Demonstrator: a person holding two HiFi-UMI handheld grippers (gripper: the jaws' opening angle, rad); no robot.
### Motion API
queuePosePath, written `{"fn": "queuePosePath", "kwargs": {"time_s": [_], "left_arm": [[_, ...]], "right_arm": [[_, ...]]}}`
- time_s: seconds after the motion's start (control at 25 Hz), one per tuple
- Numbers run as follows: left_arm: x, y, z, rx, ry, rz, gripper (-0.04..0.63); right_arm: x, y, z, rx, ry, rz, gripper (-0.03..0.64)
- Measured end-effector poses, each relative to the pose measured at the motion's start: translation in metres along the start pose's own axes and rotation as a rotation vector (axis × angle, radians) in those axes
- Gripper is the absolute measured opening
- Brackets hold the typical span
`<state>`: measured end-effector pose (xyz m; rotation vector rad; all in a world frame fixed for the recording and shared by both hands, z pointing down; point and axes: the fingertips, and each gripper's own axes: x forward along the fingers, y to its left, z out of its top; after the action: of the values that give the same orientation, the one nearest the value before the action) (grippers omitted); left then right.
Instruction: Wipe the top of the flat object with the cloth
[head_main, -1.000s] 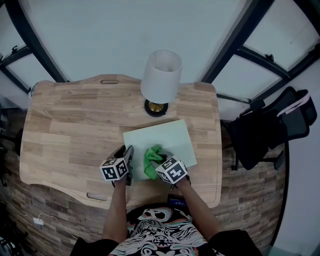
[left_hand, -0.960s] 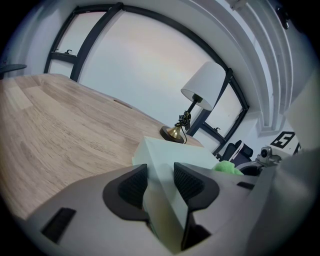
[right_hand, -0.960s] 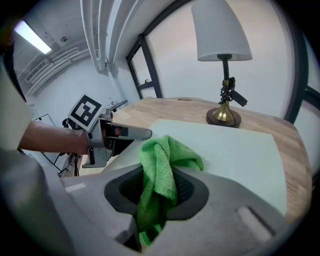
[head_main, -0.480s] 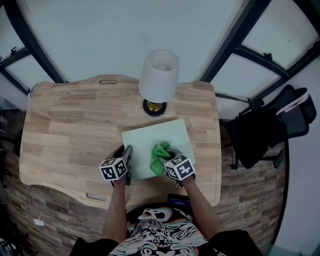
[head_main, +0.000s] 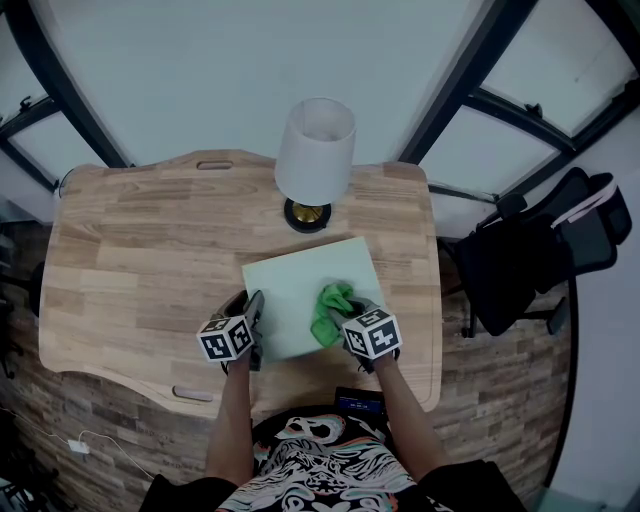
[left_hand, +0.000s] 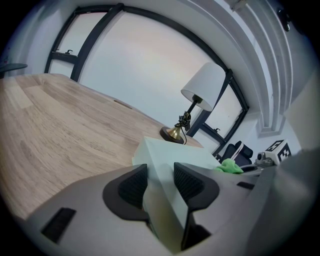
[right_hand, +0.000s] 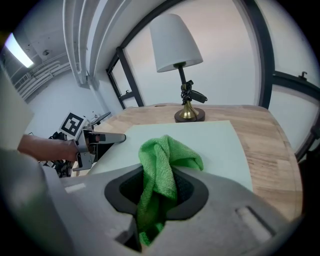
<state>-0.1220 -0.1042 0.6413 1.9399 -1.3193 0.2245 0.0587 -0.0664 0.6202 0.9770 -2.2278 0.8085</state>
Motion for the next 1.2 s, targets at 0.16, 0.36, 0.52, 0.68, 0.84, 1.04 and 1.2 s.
{"fn": "queuePosePath", "kwargs": {"time_s": [0.16,0.36,0.52,0.68,0.84,1.04,1.2], "left_arm": [[0.0,0.0,0.0,-0.001,0.0,-0.004,0.166],[0.0,0.0,0.001,-0.003,-0.002,-0.007,0.166],[0.0,0.0,0.0,-0.008,-0.002,-0.014,0.166],[0.001,-0.001,0.0,-0.007,0.0,-0.019,0.166],[0.001,0.0,0.0,-0.004,0.002,-0.024,0.167],[0.001,0.001,0.0,-0.004,0.002,-0.03,0.168],[0.001,0.001,0.0,-0.006,0.002,-0.033,0.168]], "right_arm": [[-0.003,-0.005,-0.001,0.015,-0.004,-0.007,0.086],[-0.006,-0.012,-0.001,0.048,-0.01,-0.02,0.086],[-0.008,-0.017,-0.002,0.062,-0.014,-0.032,0.086],[-0.012,-0.023,-0.003,0.077,-0.022,-0.047,0.086],[-0.016,-0.029,-0.005,0.093,-0.029,-0.065,0.086],[-0.021,-0.036,-0.007,0.11,-0.036,-0.085,0.086],[-0.026,-0.041,-0.009,0.124,-0.049,-0.103,0.085]]}}
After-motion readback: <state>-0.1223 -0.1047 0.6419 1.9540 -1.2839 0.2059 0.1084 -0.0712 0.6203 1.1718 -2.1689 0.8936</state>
